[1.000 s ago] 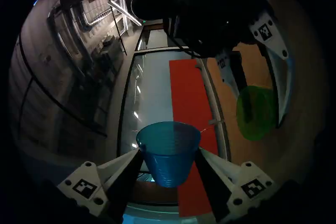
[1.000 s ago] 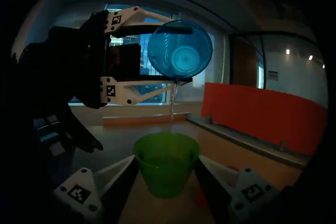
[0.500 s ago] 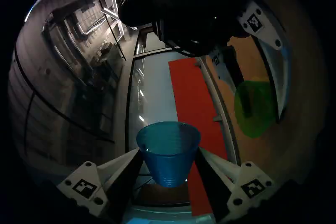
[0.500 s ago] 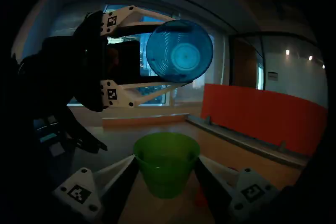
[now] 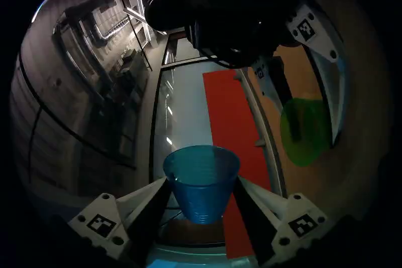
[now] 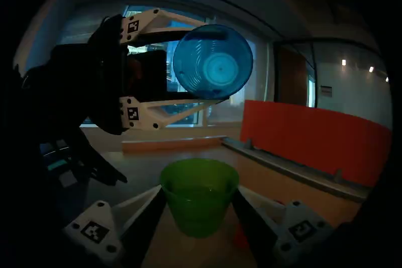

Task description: Pour water

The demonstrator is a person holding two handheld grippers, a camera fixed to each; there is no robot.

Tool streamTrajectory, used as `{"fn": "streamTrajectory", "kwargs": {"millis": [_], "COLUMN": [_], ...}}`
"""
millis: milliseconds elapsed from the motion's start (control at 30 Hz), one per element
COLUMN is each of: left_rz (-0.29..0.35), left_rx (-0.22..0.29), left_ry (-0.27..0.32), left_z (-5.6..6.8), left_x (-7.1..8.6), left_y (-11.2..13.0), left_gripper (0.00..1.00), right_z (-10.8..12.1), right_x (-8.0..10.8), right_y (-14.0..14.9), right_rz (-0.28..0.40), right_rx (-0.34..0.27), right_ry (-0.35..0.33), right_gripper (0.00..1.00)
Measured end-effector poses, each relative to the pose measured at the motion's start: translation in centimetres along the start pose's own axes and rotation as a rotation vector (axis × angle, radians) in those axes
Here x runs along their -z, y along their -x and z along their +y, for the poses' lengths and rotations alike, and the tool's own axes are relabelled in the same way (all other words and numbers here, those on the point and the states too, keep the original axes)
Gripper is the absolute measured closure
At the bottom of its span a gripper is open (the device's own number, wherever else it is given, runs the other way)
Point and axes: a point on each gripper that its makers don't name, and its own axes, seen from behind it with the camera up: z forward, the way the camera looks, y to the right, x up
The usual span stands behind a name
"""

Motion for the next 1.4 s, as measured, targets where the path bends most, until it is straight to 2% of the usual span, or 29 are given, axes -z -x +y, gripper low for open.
{"fn": "streamTrajectory", "kwargs": {"millis": [200,400,600,900,1167,1400], "left_rz": [-0.001,-0.006,-0.007,0.0,-0.051,-0.05], "left_rx": [0.069,0.196,0.341,0.6,0.805,0.988], "left_ry": [0.002,0.002,0.012,0.004,0.017,0.024], "left_z": [0.0,-0.3,0.0,-0.5,0.6,0.6], "left_x": [0.0,-0.2,-0.3,-0.8,-0.9,-0.7], "left_y": [0.3,1.0,1.6,2.7,4.7,5.3], "left_gripper": [0.18,0.18,0.18,0.18,0.18,0.18], "right_z": [0.0,0.2,0.4,0.5,0.8,1.0], "right_x": [0.0,0.1,0.2,0.4,0.6,0.6], "right_y": [0.0,-0.2,-0.3,-0.7,-0.9,-1.2], "right_rz": [0.002,0.007,0.011,0.02,0.026,0.036], "right_rx": [0.001,0.005,0.004,0.004,0.005,0.002], "right_ry": [0.002,0.007,0.012,0.017,0.025,0.03], "right_gripper": [0.13,0.13,0.13,0.13,0.13,0.13]}}
